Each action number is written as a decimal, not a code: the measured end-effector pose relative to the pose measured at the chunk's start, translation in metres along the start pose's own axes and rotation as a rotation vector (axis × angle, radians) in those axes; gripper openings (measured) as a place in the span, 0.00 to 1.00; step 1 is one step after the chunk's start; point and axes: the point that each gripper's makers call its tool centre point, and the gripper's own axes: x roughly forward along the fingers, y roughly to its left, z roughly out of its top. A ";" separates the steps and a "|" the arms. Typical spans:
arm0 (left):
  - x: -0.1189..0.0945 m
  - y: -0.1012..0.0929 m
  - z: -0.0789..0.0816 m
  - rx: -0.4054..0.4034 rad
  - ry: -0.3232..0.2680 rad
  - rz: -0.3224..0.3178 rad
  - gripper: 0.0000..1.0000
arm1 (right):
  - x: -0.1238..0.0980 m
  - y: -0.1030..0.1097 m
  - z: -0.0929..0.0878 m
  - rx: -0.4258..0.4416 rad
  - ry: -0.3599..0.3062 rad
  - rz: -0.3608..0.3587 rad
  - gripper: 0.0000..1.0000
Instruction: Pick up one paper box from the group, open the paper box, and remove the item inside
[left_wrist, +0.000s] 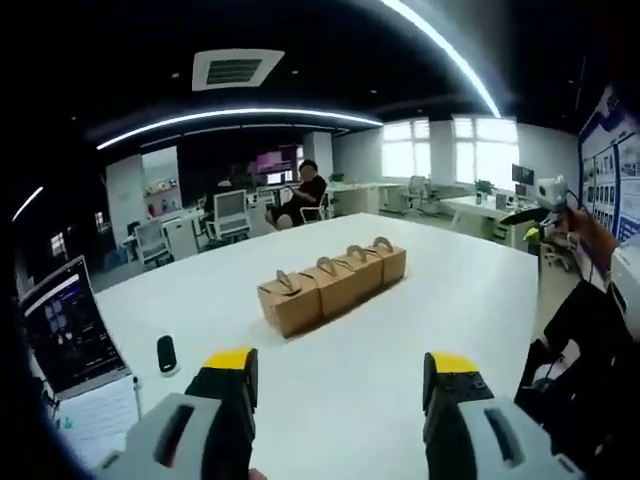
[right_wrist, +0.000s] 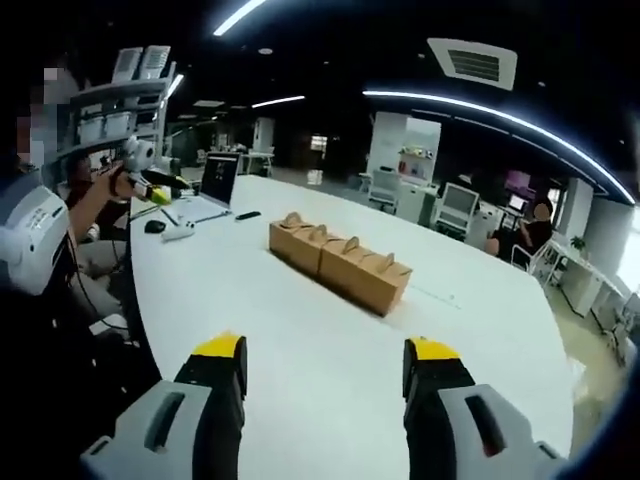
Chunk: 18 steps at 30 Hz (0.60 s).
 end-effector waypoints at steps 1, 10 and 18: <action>0.001 0.002 -0.001 0.001 0.004 0.000 0.68 | -0.001 0.003 0.000 -0.001 0.000 -0.001 0.63; 0.001 0.017 -0.002 0.010 0.013 0.015 0.68 | -0.008 0.026 0.002 -0.016 -0.001 0.004 0.63; -0.007 0.020 0.002 0.031 0.008 0.060 0.69 | -0.007 0.033 0.001 -0.021 0.003 0.017 0.63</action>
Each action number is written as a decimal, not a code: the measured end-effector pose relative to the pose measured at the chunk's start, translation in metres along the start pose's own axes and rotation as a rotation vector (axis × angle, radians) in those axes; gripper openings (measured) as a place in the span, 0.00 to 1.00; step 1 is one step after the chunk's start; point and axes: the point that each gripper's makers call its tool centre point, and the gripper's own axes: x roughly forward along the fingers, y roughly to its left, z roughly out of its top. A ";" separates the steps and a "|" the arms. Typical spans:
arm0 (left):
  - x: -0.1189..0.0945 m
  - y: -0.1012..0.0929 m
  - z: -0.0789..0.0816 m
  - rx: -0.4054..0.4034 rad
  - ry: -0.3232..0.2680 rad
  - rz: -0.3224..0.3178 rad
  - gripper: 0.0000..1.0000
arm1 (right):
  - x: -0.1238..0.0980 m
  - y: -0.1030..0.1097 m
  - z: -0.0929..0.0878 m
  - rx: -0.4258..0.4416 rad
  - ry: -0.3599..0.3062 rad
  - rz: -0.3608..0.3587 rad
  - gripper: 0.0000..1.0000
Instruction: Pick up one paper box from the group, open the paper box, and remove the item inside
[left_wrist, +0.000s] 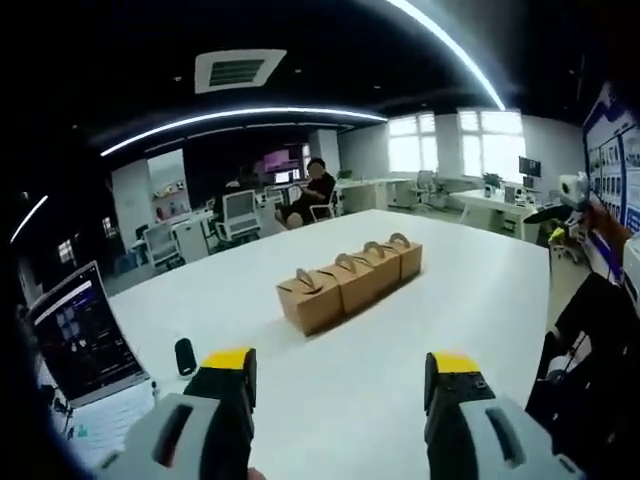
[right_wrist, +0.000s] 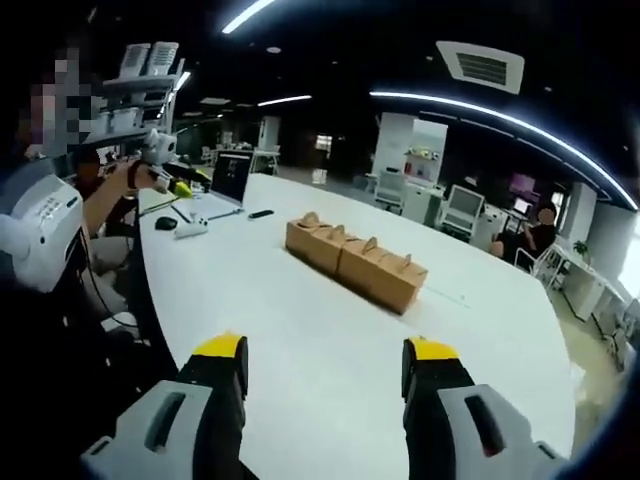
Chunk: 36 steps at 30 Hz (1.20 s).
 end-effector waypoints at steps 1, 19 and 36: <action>-0.001 -0.001 0.000 0.004 0.001 0.008 0.69 | 0.000 0.000 0.000 0.000 0.001 0.002 0.63; -0.015 -0.035 -0.023 -0.020 -0.015 0.035 0.68 | 0.026 0.001 0.001 0.003 0.005 0.047 0.61; -0.025 -0.048 -0.032 -0.014 -0.031 0.055 0.67 | 0.075 0.000 0.018 -0.031 0.004 0.121 0.58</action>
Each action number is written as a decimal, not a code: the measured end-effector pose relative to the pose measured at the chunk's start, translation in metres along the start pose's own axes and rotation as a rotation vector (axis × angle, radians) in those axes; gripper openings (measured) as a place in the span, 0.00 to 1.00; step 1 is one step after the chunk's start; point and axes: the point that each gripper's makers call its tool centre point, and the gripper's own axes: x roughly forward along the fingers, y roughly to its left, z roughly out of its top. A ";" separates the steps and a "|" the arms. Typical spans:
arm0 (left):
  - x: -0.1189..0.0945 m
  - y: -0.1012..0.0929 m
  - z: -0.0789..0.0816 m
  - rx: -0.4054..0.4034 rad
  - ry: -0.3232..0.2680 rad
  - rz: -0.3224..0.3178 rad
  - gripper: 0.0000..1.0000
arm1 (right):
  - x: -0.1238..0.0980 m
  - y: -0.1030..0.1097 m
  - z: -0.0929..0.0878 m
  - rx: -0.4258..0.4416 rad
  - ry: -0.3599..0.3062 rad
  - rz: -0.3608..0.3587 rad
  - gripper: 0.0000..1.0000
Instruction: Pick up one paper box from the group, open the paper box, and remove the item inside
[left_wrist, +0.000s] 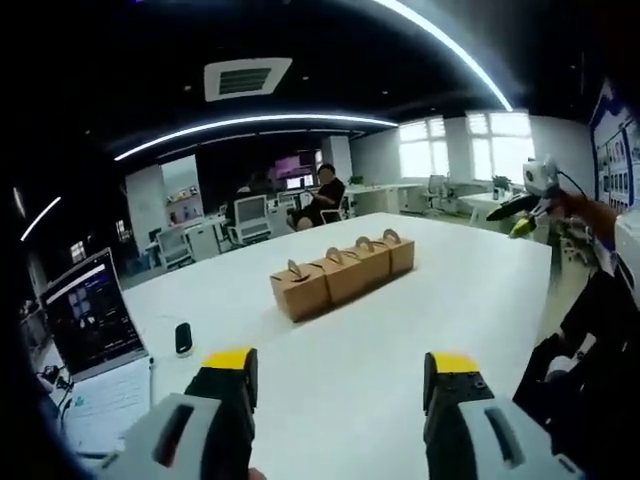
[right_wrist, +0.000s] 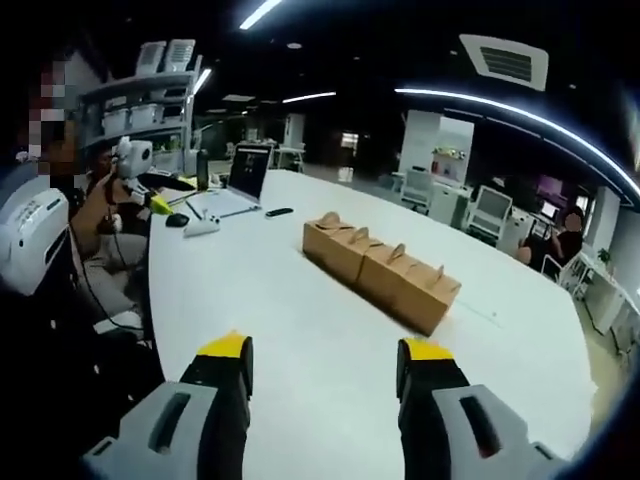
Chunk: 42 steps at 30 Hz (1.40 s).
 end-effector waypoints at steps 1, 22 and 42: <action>0.001 0.000 -0.001 0.000 0.001 0.000 0.67 | 0.002 0.000 0.002 -0.002 -0.002 0.004 0.58; -0.005 -0.010 -0.019 -0.038 -0.019 -0.008 0.67 | 0.122 0.007 0.079 0.000 -0.056 0.103 0.46; -0.010 -0.021 -0.056 -0.081 -0.013 -0.009 0.66 | 0.288 -0.042 0.091 0.147 0.093 -0.089 0.37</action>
